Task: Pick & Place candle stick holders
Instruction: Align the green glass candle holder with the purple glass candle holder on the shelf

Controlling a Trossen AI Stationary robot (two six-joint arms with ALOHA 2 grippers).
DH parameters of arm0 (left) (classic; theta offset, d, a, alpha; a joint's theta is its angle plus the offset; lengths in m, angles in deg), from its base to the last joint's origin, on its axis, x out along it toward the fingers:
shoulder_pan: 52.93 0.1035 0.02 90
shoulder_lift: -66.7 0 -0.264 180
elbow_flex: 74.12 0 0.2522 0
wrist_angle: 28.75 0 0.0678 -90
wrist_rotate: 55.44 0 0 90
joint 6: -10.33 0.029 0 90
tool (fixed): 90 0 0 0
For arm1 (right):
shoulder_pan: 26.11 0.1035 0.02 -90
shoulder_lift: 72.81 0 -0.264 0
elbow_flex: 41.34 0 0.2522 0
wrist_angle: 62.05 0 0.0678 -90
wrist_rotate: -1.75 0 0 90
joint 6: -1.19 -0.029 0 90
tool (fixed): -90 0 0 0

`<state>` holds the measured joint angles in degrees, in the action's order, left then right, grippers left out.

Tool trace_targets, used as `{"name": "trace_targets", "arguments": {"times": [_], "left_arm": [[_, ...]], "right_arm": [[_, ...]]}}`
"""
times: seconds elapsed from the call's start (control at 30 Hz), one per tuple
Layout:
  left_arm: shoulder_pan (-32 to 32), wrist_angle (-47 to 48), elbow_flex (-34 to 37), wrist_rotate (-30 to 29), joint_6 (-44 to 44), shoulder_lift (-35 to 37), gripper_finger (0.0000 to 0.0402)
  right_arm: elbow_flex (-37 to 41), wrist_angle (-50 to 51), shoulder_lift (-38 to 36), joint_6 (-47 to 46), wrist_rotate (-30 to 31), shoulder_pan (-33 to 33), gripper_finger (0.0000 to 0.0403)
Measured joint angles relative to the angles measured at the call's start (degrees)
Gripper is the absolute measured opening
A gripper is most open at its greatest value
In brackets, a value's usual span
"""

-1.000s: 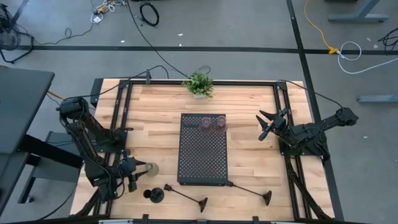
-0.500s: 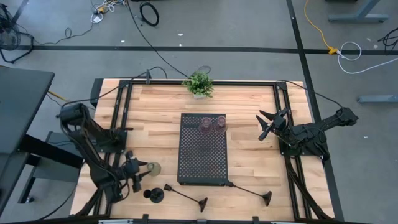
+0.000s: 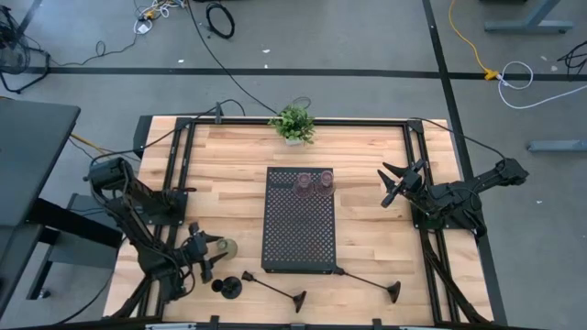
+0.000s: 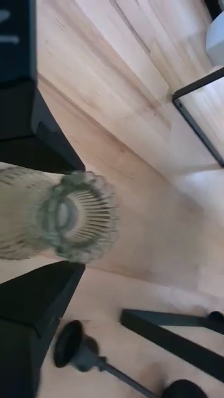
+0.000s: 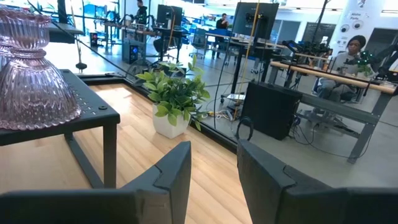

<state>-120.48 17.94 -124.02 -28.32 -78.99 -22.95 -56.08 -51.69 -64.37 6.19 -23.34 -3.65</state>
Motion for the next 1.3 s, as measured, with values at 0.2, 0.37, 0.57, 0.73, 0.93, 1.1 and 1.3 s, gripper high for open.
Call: {"name": "trace_targets", "arguments": {"times": [0.2,0.37,0.57,0.73,0.93,1.1,1.3], "left_arm": [[2.32,-0.37,0.0,-0.83,0.14,-0.11,0.0235],[2.89,-3.17,0.0,-0.17,2.08,-1.93,0.0203],[2.89,-6.46,0.0,-1.19,2.86,-4.46,0.013],[2.89,-6.6,0.0,-1.45,2.99,-4.55,0.013],[2.89,-6.08,0.02,-2.08,3.11,-3.73,0.013],[3.21,-1.32,0.04,-3.36,4.71,0.76,0.013],[5.57,3.72,0.04,-4.28,8.27,10.42,0.013]], "right_arm": [[0.02,-0.02,0.0,0.02,0.0,0.0,0.013],[0.0,0.0,0.0,0.02,0.0,0.0,0.013],[0.02,-0.02,0.0,0.02,0.0,-0.02,0.013],[0.01,0.0,0.0,0.01,0.0,-0.01,0.013],[0.01,-0.02,0.0,0.01,0.0,-0.02,0.013],[0.01,-0.02,0.0,0.02,0.0,-0.02,0.013],[0.0,-0.02,0.0,0.0,0.0,0.0,0.013]]}}
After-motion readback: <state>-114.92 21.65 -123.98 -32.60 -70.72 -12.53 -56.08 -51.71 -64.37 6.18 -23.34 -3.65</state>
